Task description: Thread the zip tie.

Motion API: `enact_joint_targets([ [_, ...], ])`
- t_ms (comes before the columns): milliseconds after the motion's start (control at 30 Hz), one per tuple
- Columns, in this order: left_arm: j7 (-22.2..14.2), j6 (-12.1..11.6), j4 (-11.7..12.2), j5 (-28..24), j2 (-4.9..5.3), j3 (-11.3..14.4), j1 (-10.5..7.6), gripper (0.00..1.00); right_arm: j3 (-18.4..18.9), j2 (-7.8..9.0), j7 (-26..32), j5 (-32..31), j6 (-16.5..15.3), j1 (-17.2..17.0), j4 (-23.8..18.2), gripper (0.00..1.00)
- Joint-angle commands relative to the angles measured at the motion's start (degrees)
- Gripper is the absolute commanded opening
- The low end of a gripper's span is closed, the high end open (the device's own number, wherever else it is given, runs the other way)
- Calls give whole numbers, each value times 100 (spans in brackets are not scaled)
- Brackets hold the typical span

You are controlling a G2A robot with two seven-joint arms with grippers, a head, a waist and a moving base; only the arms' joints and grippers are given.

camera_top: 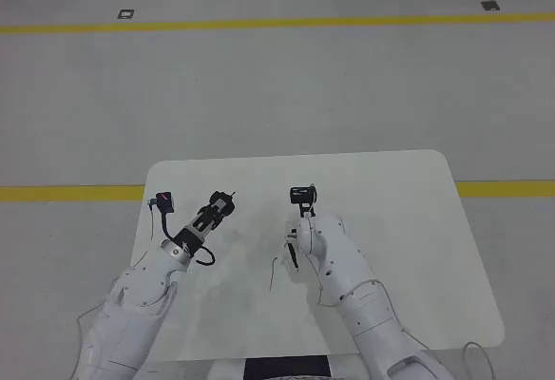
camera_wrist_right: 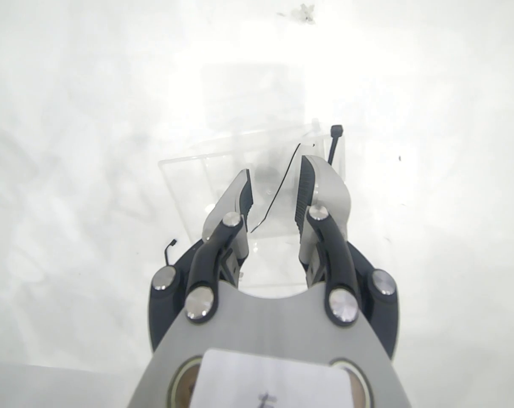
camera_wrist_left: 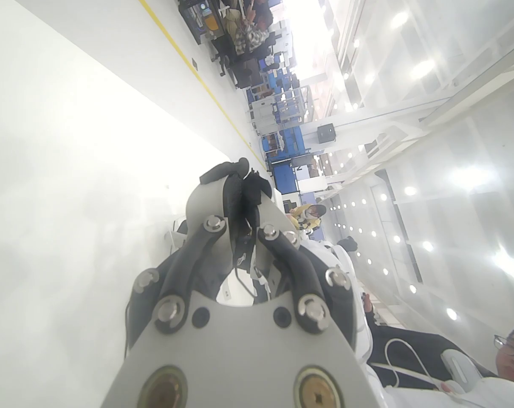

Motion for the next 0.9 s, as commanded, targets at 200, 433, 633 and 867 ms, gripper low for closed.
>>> enact_joint_targets([
  [200,0,0,0,0,0,0,0,0,-8,-26,12,0,0,104,185,27],
  [433,0,0,0,0,0,0,0,0,-48,-42,3,0,0,161,291,19],
  [633,0,0,0,0,0,0,0,0,-103,-35,-36,0,0,192,303,8],
  [867,0,0,0,0,0,0,0,0,-151,9,-70,0,0,183,242,0],
])
